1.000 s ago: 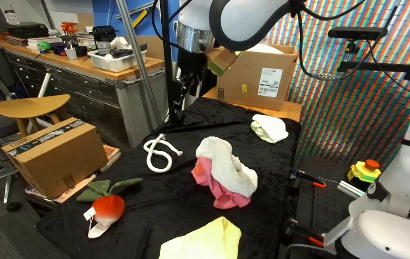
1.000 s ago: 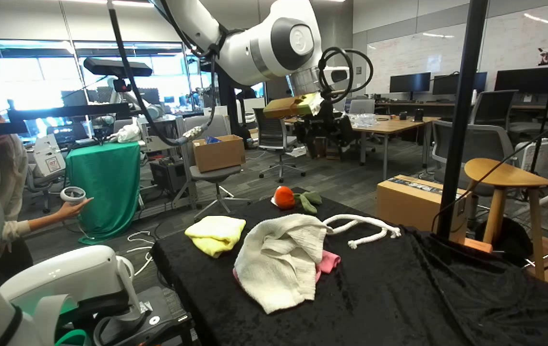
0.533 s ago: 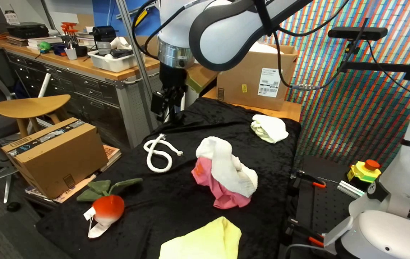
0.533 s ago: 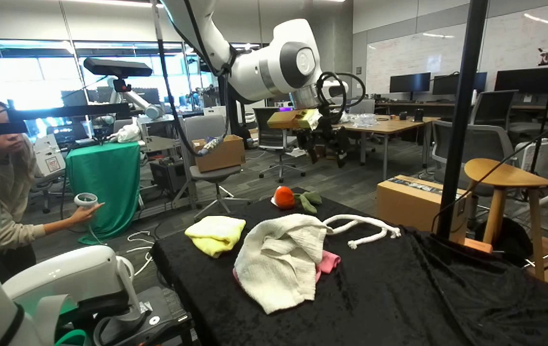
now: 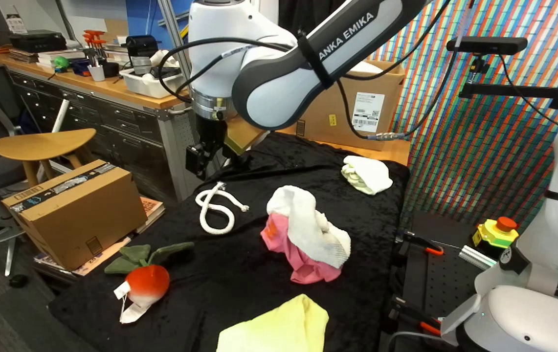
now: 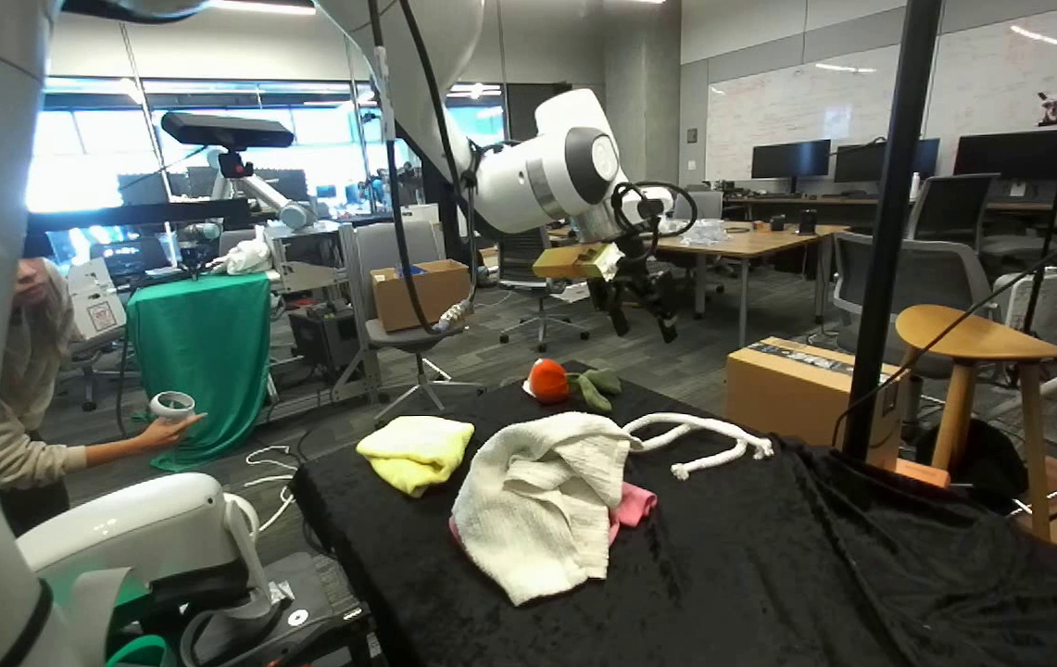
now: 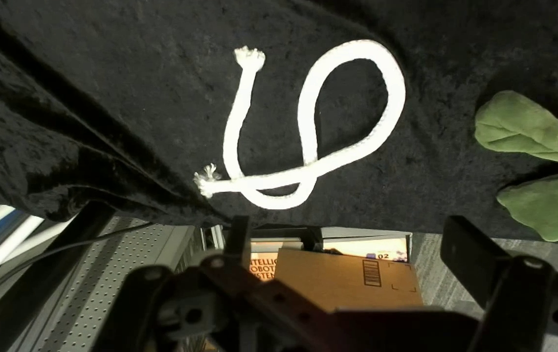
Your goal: Put all the objects together at the center of the table
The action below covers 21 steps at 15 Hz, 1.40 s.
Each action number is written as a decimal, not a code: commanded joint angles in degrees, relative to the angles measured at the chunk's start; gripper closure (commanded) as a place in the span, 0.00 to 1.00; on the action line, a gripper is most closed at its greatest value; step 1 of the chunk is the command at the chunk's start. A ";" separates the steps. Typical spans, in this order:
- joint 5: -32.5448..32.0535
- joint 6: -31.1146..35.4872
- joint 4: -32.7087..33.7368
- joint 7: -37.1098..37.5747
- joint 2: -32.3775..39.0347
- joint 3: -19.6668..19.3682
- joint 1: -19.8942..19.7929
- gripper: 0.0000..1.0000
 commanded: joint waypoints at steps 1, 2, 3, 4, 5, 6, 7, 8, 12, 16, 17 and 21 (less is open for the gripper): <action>-1.47 -0.78 5.42 2.90 4.75 -2.88 2.40 0.00; -0.99 -1.11 5.92 2.87 5.38 -3.22 2.71 0.00; -0.77 -1.24 6.73 2.86 6.42 -3.61 3.02 0.00; -0.73 -1.39 6.93 3.03 6.83 -3.95 3.44 0.00; -0.79 -1.37 7.60 3.27 7.74 -4.37 3.81 0.00; -0.45 -1.55 7.94 3.22 8.30 -4.57 4.03 0.00; -0.13 -1.75 8.52 3.26 9.04 -4.74 4.20 0.00; 0.30 -2.09 8.91 3.29 9.57 -4.78 4.29 0.00; 1.99 -3.61 11.31 2.70 12.11 -4.67 4.16 0.00; 2.95 -4.00 13.42 2.43 14.34 -4.88 4.00 0.00; 3.22 -4.20 13.95 2.37 14.89 -4.96 3.92 0.00; 4.39 -5.16 15.63 2.34 17.11 -5.42 3.99 0.00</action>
